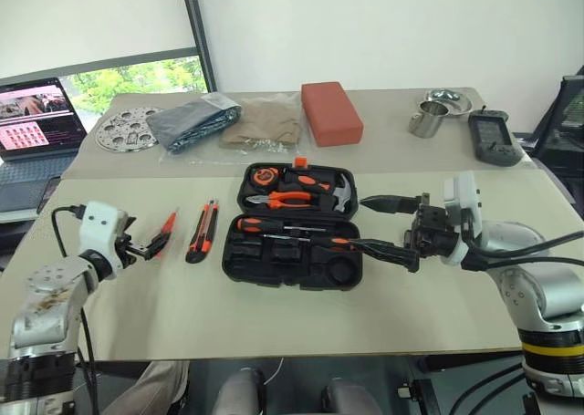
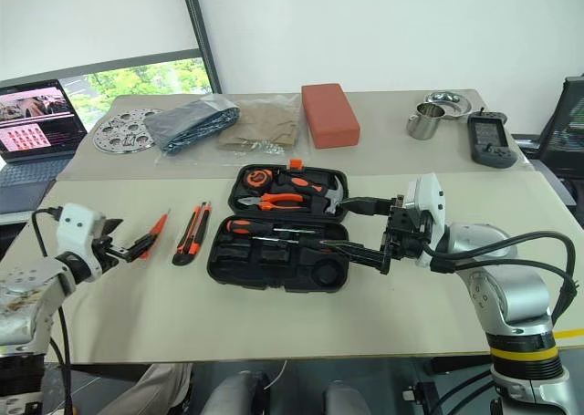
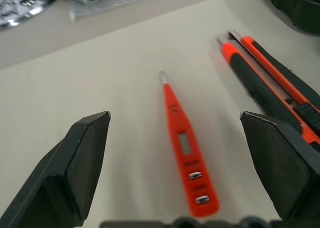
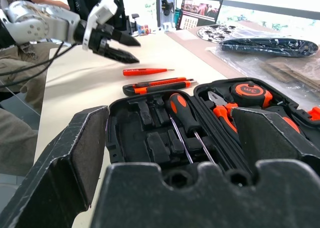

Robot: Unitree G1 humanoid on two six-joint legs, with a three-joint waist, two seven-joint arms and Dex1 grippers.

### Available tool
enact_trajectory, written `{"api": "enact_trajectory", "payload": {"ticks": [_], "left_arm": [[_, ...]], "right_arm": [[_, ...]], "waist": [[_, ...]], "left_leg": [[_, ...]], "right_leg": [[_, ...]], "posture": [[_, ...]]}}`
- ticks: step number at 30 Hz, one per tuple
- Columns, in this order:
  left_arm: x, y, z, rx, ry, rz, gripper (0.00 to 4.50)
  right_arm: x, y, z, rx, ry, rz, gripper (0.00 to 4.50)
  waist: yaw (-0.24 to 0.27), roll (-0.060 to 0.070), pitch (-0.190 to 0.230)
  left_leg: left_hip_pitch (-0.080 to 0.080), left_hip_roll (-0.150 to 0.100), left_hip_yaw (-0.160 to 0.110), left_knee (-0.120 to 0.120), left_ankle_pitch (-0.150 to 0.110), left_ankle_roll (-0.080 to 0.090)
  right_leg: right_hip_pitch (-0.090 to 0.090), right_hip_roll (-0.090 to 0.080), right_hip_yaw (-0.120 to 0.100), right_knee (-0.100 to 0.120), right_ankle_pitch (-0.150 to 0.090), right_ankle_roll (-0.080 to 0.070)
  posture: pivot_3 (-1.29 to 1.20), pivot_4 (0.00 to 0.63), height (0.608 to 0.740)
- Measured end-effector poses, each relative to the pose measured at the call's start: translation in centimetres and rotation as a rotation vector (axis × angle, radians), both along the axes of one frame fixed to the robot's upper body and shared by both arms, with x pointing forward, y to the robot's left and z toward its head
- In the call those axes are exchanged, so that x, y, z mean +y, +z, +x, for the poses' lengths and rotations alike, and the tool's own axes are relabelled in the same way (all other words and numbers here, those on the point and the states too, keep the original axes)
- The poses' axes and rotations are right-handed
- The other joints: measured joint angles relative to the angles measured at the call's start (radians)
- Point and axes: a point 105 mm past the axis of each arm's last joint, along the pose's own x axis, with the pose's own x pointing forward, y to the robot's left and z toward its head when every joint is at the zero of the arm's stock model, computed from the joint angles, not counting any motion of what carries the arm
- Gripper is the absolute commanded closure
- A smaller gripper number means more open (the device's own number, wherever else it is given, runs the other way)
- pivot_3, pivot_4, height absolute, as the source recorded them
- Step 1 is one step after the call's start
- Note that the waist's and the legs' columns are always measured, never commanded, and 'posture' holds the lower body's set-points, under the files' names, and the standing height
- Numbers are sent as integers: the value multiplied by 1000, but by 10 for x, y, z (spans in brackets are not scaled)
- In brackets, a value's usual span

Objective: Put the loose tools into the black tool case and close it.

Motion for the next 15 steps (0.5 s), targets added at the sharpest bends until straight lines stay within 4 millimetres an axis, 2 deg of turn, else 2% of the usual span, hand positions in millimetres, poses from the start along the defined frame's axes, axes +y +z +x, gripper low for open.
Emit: {"api": "enact_trajectory", "payload": {"ticks": [3, 6, 9, 10, 12, 15], "left_arm": [[5, -16, 3, 64, 68, -40, 58], [4, -21, 4, 92, 80, -63, 697], [1, -24, 5, 100, 74, -74, 1772], [0, -24, 6, 101, 69, -73, 2271], [-1, -24, 6, 98, 65, -71, 2768], [-1, -25, 6, 94, 62, -65, 3784]], "right_arm": [[0, 0, 0, -1, 1, -4, 0], [-1, 1, 0, -2, -1, -11, 0], [-2, 1, 0, -2, -3, -17, 0], [-4, 1, 0, -6, -9, -21, 0], [-6, 3, 0, -12, -17, -21, 0], [-8, 4, 0, -14, -24, -17, 0]], "waist": [[-4, 0, 0], [-9, 0, 0], [-10, 1, -1], [-10, 2, -1], [-10, 2, -1], [-10, 2, -1]], "left_leg": [[0, 0, 0, 0, 0, 0], [1, 0, 0, 0, 0, 0], [2, 0, 0, 0, 0, 0], [2, 0, 0, 0, 0, 0], [2, 0, 0, 0, 0, 0], [2, 0, 0, 0, 0, 0]], "right_leg": [[0, 1, 0, 0, 0, 0], [0, 1, 0, 1, 0, 0], [1, 1, 0, 1, 0, 0], [1, 0, 1, 1, 0, 0], [1, 0, 1, 1, 0, 0], [1, 0, 1, 1, 0, 0]], "posture": [[0, 150, 740], [0, 150, 740], [0, 150, 740], [0, 150, 740], [0, 150, 740], [0, 150, 740]]}}
